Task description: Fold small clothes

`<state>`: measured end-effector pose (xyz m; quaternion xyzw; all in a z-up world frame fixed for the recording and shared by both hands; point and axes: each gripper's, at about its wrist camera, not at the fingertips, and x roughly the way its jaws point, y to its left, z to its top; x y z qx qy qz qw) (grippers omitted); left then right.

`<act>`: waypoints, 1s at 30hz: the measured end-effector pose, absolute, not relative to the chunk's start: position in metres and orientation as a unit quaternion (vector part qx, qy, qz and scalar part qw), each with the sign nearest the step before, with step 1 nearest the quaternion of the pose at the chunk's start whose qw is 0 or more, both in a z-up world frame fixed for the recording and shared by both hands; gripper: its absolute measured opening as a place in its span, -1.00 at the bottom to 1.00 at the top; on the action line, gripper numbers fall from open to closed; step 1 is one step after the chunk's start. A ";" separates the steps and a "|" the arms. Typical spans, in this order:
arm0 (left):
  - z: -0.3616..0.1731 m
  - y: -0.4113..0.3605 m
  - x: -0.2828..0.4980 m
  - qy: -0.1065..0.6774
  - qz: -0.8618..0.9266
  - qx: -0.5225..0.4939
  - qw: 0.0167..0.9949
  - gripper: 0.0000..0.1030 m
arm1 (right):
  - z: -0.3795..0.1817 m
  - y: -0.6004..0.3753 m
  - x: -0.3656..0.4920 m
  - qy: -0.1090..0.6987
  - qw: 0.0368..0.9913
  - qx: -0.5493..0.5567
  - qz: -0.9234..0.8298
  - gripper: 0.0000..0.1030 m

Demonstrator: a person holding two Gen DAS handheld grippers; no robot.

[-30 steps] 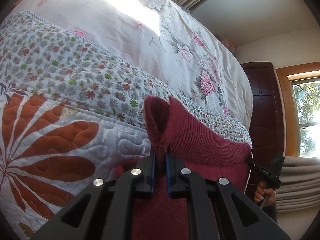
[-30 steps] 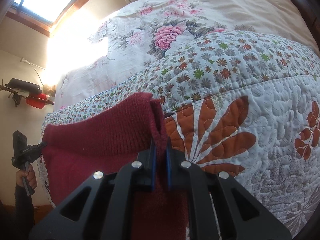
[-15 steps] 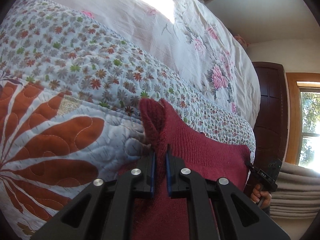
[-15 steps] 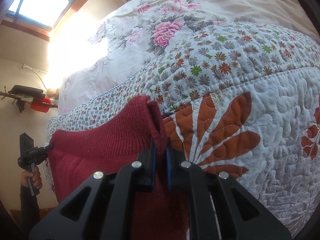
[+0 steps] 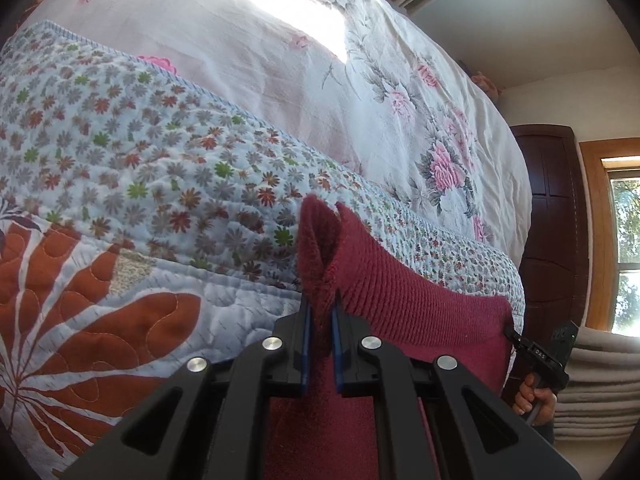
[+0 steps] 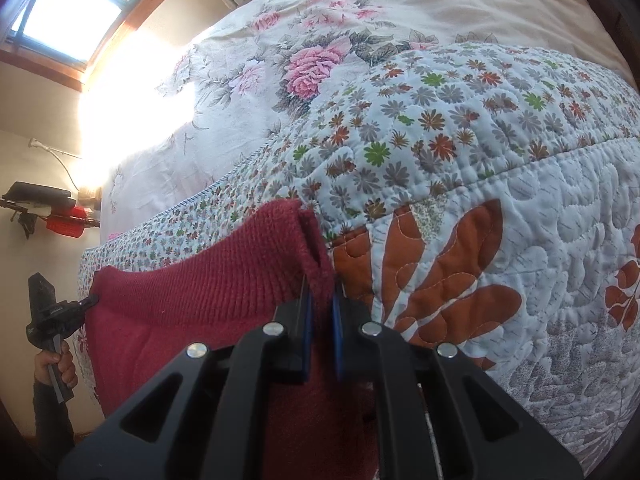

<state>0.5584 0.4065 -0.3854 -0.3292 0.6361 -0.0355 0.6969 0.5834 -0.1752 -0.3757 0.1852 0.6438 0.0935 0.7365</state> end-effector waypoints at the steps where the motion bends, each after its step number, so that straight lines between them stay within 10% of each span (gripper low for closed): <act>1: -0.392 0.407 0.557 0.639 -0.033 -0.330 0.694 -0.83 | -0.381 -0.174 0.582 0.648 0.734 0.182 0.094 -0.84; 9: -0.302 0.382 0.514 0.546 -0.013 -0.202 0.813 -0.04 | -0.323 -0.170 0.546 0.560 0.807 0.143 0.120 -0.41; 21: -0.353 0.350 0.479 0.581 -0.062 -0.190 0.789 -0.45 | -0.346 -0.149 0.499 0.557 0.809 0.128 0.133 -0.46; 30: -0.314 0.290 0.364 0.520 -0.180 -0.162 0.819 -0.17 | -0.339 -0.120 0.388 0.556 0.788 0.138 0.223 -0.51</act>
